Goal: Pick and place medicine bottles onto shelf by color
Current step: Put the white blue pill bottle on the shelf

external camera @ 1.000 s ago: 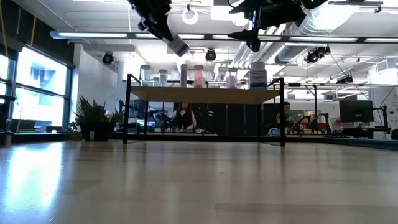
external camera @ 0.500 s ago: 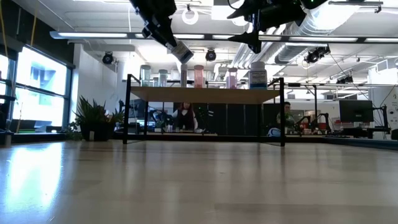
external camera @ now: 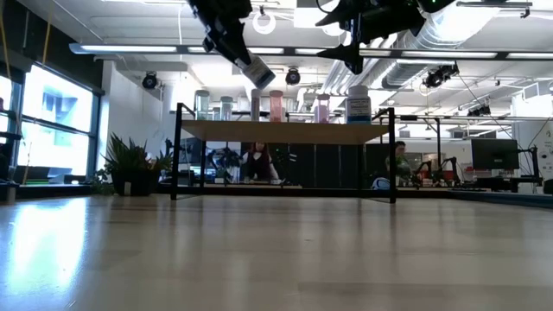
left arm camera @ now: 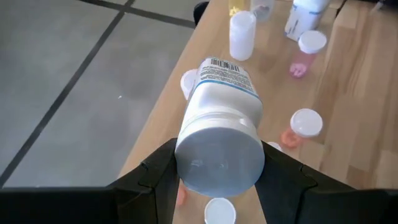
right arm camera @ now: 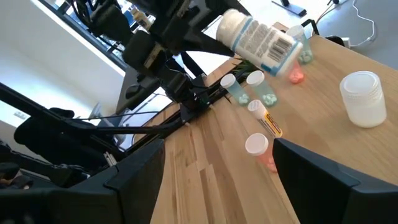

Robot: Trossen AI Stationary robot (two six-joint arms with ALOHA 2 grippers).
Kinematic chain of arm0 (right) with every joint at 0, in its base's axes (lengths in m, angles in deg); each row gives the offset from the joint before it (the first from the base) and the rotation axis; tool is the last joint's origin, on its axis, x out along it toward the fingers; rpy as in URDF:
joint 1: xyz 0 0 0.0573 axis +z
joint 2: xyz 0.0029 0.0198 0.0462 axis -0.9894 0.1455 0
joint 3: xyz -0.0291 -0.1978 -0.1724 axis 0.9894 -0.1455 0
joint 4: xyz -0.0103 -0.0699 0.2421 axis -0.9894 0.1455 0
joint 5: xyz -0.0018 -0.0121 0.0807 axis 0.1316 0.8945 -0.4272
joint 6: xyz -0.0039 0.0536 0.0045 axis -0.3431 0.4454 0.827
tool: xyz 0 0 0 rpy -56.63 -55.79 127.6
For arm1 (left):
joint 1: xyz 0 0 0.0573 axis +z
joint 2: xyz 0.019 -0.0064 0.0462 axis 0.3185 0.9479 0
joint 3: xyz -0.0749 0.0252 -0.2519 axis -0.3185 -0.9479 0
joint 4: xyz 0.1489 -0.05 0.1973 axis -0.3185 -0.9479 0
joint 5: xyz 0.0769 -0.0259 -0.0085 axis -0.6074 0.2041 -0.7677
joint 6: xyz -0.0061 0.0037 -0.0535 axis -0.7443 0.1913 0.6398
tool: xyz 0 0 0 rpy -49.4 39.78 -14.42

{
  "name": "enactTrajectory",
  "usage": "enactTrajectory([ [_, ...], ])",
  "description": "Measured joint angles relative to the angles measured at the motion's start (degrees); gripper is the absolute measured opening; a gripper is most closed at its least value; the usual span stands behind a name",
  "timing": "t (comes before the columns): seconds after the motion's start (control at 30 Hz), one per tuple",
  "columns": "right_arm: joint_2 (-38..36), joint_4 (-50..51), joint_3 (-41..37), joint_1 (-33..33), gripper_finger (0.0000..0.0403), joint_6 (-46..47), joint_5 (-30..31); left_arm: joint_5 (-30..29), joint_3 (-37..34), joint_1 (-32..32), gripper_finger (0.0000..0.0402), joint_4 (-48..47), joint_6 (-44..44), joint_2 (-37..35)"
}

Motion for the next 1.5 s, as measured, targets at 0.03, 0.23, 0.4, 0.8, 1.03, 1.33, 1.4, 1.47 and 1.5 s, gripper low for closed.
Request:
enactTrajectory([
  [0.03,0.0,0.0,0.0,0.0,0.0289,0.0,0.0,-0.6,0.0,-0.1,0.0159,0.0,0.0,0.4],
  [0.23,0.0,0.0,0.0,0.0,0.0289,0.0,0.0,-2.1,0.0,-0.4,0.0159,-1.6,0.1,3.3],
  [0.4,0.0,0.1,0.0,0.0,0.0289,0.0,0.0,-4.0,0.0,-0.7,0.0159,-2.4,0.6,4.3],
  [0.8,0.0,0.1,0.0,0.0,0.0289,-0.5,0.0,-4.0,0.0,-0.7,0.0159,-3.0,0.0,4.4],
  [1.03,0.0,0.1,0.0,0.0,0.0289,-0.6,0.0,-5.4,1.0,-0.7,0.0159,-4.1,-0.9,4.3],
  [1.33,0.0,0.1,0.0,0.0,0.0289,-0.7,0.0,-5.1,7.4,-0.7,0.0159,-8.7,-2.0,4.1],
  [1.4,0.0,0.1,0.0,0.0,0.0289,-0.7,0.0,-5.1,8.3,-0.7,0.0159,-11.3,-1.9,4.1],
  [1.47,0.0,0.1,0.0,0.0,0.0289,-0.7,0.0,-5.1,9.7,-0.8,0.0159,-13.6,-1.3,4.2],
  [1.5,0.0,0.1,0.0,0.0,0.0289,-0.7,0.0,-5.1,10.3,-1.1,0.0159,-14.4,-1.1,4.1],
])
